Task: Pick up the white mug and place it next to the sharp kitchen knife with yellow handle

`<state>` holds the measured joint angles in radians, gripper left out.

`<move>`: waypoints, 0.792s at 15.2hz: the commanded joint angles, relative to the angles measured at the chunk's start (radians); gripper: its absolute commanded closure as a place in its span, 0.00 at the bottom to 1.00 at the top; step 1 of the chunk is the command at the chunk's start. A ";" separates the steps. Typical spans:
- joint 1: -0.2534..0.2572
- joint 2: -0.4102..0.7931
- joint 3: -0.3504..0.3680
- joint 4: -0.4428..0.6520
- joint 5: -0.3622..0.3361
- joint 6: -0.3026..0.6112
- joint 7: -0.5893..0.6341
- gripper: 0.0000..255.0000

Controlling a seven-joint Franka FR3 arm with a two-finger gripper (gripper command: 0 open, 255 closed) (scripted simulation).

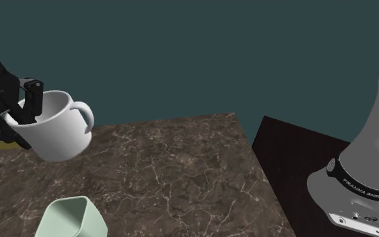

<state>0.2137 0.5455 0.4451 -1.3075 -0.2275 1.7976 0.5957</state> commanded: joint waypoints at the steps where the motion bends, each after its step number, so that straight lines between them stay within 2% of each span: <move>1: 0.052 0.111 -0.013 0.181 -0.031 -0.071 0.007 1.00; 3: 0.107 0.223 -0.029 0.374 -0.055 -0.149 0.000 1.00; 12: 0.082 0.214 -0.031 0.233 -0.057 -0.022 0.013 1.00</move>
<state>0.2963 0.7580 0.4146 -1.0615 -0.2830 1.7610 0.6067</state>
